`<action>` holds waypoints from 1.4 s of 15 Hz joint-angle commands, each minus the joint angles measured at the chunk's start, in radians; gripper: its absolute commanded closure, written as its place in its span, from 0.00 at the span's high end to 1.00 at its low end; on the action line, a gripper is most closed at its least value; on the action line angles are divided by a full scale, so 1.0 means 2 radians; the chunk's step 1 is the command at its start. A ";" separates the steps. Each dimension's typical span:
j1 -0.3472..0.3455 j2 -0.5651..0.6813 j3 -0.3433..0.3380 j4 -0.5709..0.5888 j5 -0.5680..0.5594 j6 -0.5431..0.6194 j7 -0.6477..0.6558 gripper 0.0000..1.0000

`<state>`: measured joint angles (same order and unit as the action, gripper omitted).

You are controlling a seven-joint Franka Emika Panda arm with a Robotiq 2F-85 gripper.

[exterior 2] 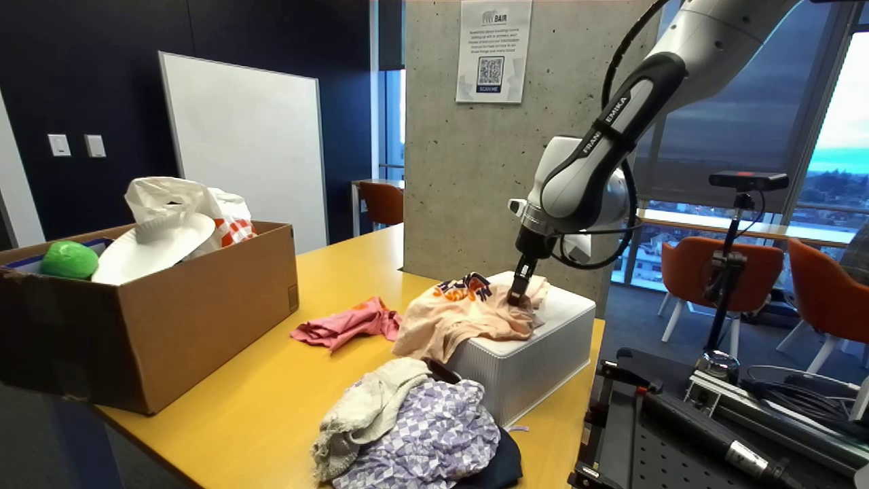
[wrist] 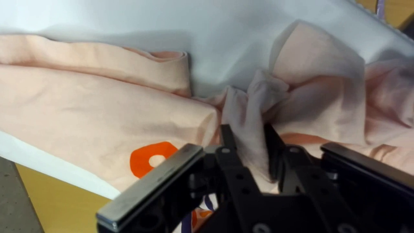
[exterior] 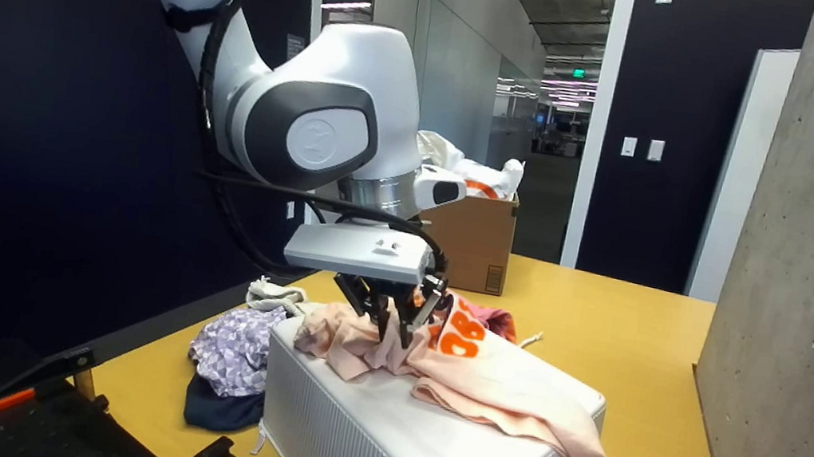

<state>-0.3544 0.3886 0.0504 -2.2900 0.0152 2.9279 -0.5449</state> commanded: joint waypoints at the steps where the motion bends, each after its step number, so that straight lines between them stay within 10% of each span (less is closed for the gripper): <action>1: 0.000 -0.037 -0.005 -0.031 -0.008 -0.004 0.014 0.00; 20: 0.085 -0.132 -0.015 -0.039 0.050 -0.186 0.023 0.01; 21: 0.087 -0.128 -0.014 -0.035 0.050 -0.190 0.022 0.13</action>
<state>-0.2147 0.1237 0.0425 -2.3905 0.0951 2.6000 -0.4919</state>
